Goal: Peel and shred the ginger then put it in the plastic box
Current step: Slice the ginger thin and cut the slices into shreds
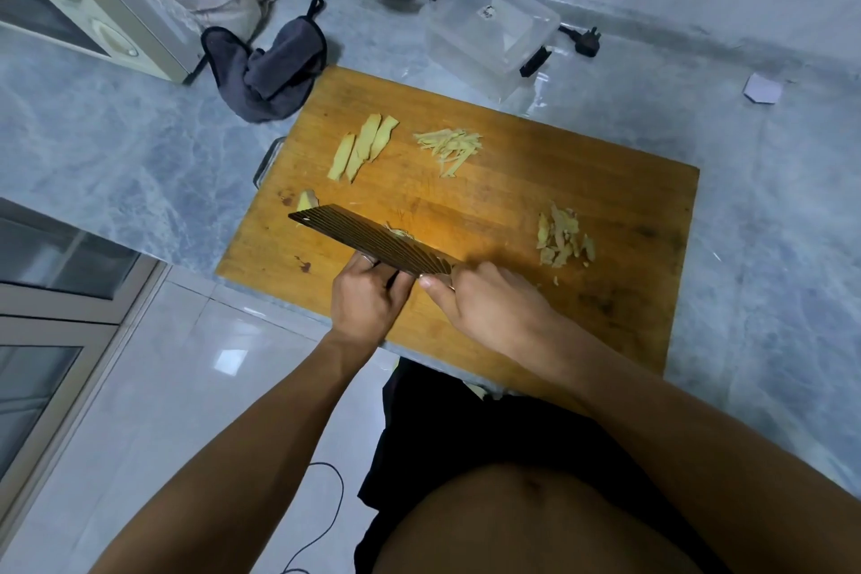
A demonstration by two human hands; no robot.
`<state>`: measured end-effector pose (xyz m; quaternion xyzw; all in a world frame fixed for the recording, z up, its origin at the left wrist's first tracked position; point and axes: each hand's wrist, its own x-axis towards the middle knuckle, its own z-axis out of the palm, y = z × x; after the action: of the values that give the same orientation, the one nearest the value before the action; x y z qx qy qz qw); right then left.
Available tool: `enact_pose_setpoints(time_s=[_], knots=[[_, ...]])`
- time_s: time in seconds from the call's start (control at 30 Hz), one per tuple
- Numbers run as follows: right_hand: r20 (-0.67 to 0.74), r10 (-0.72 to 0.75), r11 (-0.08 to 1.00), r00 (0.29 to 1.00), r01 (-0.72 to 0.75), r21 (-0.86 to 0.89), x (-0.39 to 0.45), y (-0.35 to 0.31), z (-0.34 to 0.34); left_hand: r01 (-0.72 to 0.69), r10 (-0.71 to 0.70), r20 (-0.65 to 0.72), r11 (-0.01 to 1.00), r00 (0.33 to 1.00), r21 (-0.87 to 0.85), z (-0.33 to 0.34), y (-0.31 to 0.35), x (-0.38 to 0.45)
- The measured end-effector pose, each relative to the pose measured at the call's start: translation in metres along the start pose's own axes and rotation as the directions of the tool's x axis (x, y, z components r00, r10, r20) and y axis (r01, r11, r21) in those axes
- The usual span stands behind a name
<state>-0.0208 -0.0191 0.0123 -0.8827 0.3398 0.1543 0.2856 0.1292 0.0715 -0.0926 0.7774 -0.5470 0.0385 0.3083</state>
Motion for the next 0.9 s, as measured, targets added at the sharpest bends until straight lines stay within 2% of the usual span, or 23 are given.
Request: enact_pose_setpoints(time_s=[0.33, 0.9], knots=[[-0.014, -0.013, 0.997, 1.000, 0.015, 0.082, -0.005, 0.008, -0.006, 0.024, -0.024, -0.007, 0.999, 1.000, -0.029, 0.004, -0.005, -0.001], [0.037, -0.021, 0.997, 0.999, 0.019, 0.074, 0.004, 0.004, -0.007, 0.026, -0.026, 0.005, 0.999, 1.000, -0.020, 0.006, -0.006, -0.003]])
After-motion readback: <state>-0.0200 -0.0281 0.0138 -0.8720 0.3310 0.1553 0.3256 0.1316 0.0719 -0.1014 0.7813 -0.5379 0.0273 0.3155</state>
